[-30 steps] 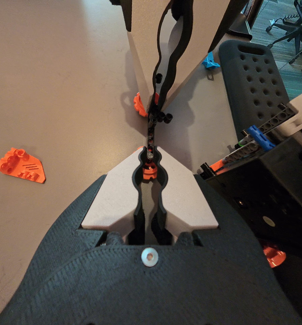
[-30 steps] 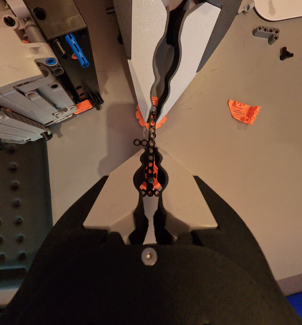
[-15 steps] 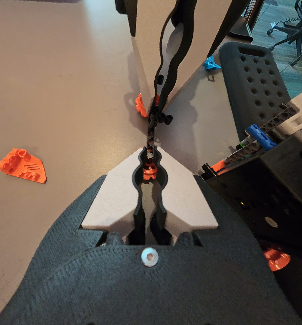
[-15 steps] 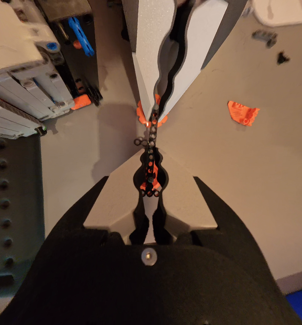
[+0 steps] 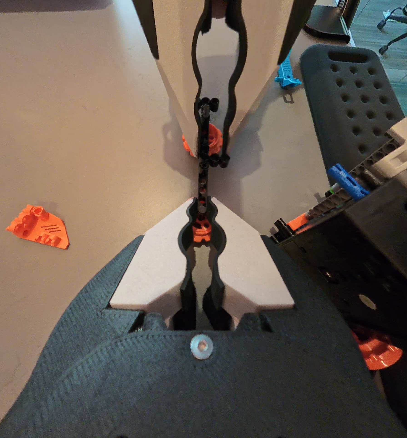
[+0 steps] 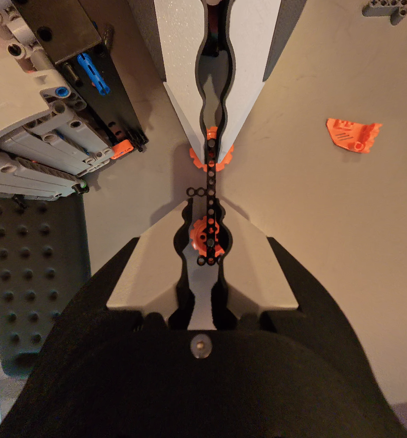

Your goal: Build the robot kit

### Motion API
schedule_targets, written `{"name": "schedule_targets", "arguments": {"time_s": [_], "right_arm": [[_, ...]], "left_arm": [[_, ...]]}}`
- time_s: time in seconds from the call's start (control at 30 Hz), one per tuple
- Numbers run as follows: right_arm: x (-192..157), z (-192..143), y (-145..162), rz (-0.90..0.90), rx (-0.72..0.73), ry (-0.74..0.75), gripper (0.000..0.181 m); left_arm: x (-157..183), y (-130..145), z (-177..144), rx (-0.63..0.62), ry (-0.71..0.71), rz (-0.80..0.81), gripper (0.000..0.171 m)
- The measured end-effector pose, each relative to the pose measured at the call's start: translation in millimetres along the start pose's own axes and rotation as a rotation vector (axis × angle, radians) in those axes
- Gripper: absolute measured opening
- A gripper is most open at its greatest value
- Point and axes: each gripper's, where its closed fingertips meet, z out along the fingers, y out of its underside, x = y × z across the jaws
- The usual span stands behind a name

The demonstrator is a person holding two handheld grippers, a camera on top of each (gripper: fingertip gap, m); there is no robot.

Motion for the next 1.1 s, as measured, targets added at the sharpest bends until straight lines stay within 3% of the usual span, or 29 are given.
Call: {"name": "schedule_targets", "arguments": {"time_s": [0.2,0.37,0.6,0.7,0.8,0.93,1.03,1.1], "right_arm": [[4,-5,-14,0.006,0.070,0.052,0.000],[9,-3,-12,0.089,0.058,0.027,0.000],[9,-4,-11,0.070,0.038,0.063,0.000],[22,-36,-24,0.188,0.199,0.112,0.013],[39,-71,-7,0.349,0.301,0.208,0.029],[30,-89,-7,0.606,0.531,0.043,0.048],[13,-90,-16,0.659,0.638,-0.112,0.055],[6,-97,-27,0.651,0.720,-0.165,0.049]], "left_arm": [[0,-1,1,0.011,0.002,-0.010,0.007],[1,-2,2,0.009,0.004,-0.006,0.007],[1,-2,3,0.011,-0.007,-0.004,0.007],[-4,-6,-2,0.023,-0.065,0.031,0.007],[-10,-22,-21,0.083,-0.121,0.066,0.006],[-12,-51,-49,0.130,-0.237,0.221,0.007],[-8,-70,-64,0.129,-0.335,0.375,0.007],[-2,-79,-71,0.113,-0.391,0.470,0.007]]}}
